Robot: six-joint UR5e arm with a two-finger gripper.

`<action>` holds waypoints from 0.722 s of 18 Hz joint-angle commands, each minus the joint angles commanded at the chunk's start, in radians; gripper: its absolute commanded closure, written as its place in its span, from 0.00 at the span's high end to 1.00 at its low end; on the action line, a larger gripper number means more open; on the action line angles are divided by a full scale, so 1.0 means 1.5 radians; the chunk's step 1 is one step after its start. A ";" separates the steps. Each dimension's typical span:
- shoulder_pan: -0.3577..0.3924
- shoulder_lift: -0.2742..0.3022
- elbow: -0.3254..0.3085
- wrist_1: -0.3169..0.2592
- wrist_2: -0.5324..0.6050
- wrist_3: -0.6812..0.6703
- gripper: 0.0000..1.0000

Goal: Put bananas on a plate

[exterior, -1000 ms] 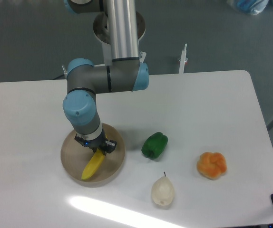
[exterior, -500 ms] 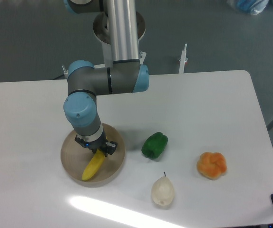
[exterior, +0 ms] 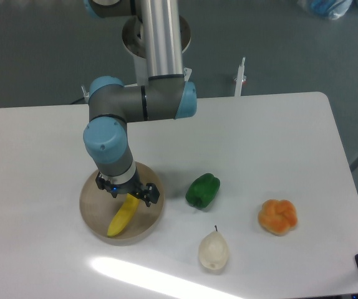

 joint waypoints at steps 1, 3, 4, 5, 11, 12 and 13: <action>0.019 0.012 0.007 -0.001 0.000 0.006 1.00; 0.043 0.031 0.012 -0.003 0.000 0.037 1.00; 0.056 0.038 0.019 -0.008 0.000 0.065 1.00; 0.073 0.044 0.026 -0.013 0.000 0.098 1.00; 0.187 0.046 0.063 -0.010 0.000 0.314 1.00; 0.202 0.043 0.070 -0.014 0.000 0.352 1.00; 0.223 0.042 0.075 -0.013 -0.001 0.391 1.00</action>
